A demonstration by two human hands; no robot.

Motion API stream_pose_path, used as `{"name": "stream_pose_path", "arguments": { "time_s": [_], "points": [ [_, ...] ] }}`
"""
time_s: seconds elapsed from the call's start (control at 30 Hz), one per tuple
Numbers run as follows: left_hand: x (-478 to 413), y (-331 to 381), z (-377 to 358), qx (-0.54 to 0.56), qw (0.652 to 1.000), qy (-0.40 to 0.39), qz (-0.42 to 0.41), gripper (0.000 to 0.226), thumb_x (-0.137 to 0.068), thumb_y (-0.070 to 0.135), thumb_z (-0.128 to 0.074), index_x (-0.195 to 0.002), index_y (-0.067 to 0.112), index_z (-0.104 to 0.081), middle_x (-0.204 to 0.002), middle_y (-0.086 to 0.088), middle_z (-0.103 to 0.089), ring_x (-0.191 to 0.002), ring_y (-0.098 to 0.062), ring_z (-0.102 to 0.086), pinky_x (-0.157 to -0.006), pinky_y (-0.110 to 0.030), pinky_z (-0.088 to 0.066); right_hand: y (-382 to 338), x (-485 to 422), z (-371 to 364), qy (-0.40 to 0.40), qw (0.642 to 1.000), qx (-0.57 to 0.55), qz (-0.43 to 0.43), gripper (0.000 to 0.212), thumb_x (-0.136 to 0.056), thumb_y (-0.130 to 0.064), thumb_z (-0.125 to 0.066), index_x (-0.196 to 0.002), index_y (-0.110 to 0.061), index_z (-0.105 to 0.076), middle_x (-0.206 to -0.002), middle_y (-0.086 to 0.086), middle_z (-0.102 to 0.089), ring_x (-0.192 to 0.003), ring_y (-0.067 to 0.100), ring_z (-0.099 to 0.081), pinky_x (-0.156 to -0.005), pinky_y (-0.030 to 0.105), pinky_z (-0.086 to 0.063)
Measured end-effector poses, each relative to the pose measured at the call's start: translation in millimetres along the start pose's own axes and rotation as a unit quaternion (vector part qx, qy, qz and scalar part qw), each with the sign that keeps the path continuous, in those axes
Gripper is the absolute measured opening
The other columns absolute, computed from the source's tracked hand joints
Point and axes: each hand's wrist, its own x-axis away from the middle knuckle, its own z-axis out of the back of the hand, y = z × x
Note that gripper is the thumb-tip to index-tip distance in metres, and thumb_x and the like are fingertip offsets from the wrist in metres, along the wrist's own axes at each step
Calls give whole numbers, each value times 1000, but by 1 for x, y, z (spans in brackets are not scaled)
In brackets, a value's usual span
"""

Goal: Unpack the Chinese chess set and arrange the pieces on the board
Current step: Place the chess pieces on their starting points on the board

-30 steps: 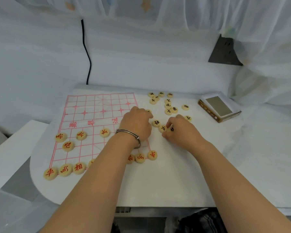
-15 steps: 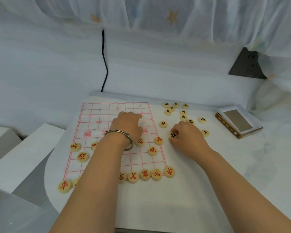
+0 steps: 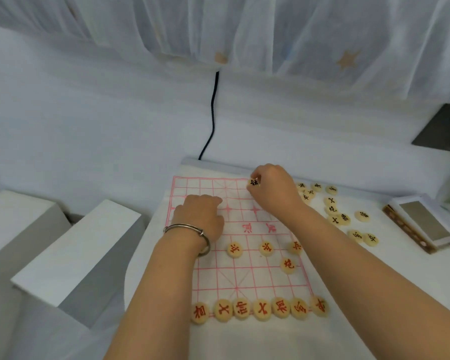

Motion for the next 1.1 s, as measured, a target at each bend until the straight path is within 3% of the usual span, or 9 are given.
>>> {"name": "stream_pose_path", "arguments": {
  "time_s": [0.3,0.5,0.63,0.8,1.1],
  "points": [
    [-1,3,0,15,1000,15,-11,43,-95,26,-42,-138,23,-42,-141,-1,-45,-131,-23,-37,-107,-41,-36,-34,-45,-32,-79,997,-8,-19,26,-84,-22,-63,-96,1,-68,-96,17,-69,-89,30,-64,-80,41,-54],
    [-6,6,-4,-9,1000,-10,3,41,-96,29,-41,-137,23,-43,-140,0,-45,-130,-23,-37,-106,-42,-37,-37,-53,-42,-66,997,12,-30,26,-83,-25,-62,-94,-2,-68,-91,13,-70,-84,28,-64,-78,40,-53],
    [-8,8,-5,-24,999,-20,10,41,-96,29,-40,-137,22,-44,-138,0,-46,-128,-23,-39,-104,-41,-38,-35,-52,-42,-87,996,13,-35,32,-84,-28,-64,-102,-3,-66,-101,13,-68,-91,28,-64,-82,41,-53],
    [-2,15,0,-30,999,10,6,43,-96,29,-41,-139,21,-40,-139,-3,-45,-129,-25,-38,-102,-40,-38,-27,-35,-22,-62,998,3,-31,39,-92,-36,-53,-116,-6,-58,-113,12,-62,-105,29,-56,-89,43,-48],
    [44,43,-2,1,992,118,-50,48,-93,20,-45,-141,19,-38,-143,-5,-43,-133,-25,-33,-103,-39,-38,-5,51,23,-10,998,49,-29,32,-95,-26,-43,-110,-7,-64,-107,12,-64,-107,29,-51,-85,40,-47]
  ]
}}
